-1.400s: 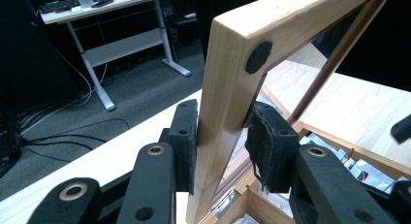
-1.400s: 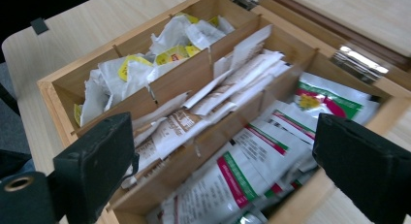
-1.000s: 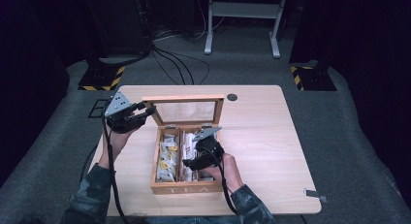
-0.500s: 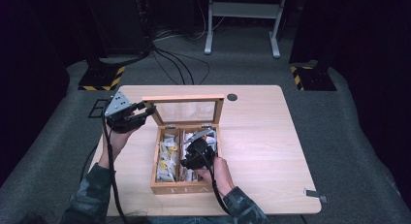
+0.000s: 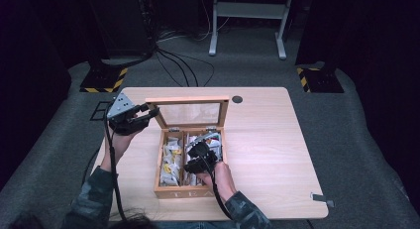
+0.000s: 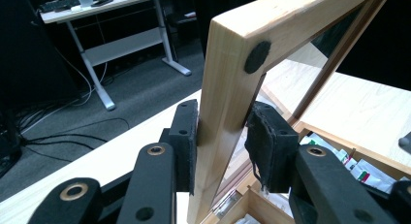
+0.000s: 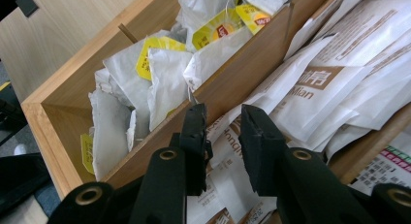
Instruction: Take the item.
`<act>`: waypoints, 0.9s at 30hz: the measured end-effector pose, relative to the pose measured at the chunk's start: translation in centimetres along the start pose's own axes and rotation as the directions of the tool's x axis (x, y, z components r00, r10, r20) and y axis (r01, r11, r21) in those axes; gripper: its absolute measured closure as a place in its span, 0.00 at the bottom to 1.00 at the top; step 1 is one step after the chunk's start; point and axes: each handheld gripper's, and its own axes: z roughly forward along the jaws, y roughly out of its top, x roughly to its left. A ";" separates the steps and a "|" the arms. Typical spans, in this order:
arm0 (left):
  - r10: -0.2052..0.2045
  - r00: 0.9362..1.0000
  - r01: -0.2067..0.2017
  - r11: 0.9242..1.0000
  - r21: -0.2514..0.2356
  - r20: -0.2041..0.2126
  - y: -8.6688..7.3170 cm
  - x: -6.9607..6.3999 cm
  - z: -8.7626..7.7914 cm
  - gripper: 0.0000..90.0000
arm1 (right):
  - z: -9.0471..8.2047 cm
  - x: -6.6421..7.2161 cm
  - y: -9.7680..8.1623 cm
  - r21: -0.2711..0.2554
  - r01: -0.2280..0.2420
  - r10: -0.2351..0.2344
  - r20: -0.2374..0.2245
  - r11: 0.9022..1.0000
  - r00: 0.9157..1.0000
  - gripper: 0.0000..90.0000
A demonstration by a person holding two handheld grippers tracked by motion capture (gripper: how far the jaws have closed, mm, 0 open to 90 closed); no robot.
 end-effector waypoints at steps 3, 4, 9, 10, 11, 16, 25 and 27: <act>-0.002 1.000 0.002 1.000 0.000 0.001 0.0 0.0 0.0 0.72 | 0.2 0.1 0.0 0.016 0.005 -0.006 0.008 1.000 1.000 0.81; -0.002 1.000 0.002 1.000 -0.002 -0.001 0.0 0.0 0.0 0.72 | 0.2 0.1 -0.1 0.019 0.001 -0.001 0.007 1.000 1.000 0.81; 0.001 1.000 -0.001 1.000 -0.001 0.002 -0.1 -0.1 -0.1 0.72 | 0.1 0.1 -0.2 0.022 -0.008 0.008 0.009 1.000 1.000 0.82; 0.000 1.000 0.000 1.000 -0.002 0.002 -0.1 -0.1 -0.1 0.72 | 0.1 0.1 -0.2 0.021 -0.003 0.002 0.013 1.000 1.000 0.82; 0.000 1.000 0.000 1.000 0.000 0.005 -0.1 -0.1 -0.1 0.72 | 0.0 0.2 -0.3 0.023 -0.018 0.017 0.015 1.000 1.000 0.81; 0.006 1.000 -0.006 1.000 0.000 0.006 -0.1 -0.1 -0.2 0.72 | -0.2 0.1 -0.4 0.038 -0.026 0.025 0.028 0.999 0.999 0.79; 0.004 1.000 -0.004 1.000 0.002 0.004 0.0 -0.1 -0.1 0.72 | 0.0 0.0 -0.2 0.053 -0.006 0.004 0.040 0.999 0.999 0.79; 0.007 1.000 -0.007 1.000 0.003 0.006 0.0 0.0 -0.1 0.72 | 0.1 0.1 -0.2 0.050 -0.028 0.027 0.029 0.998 0.999 0.79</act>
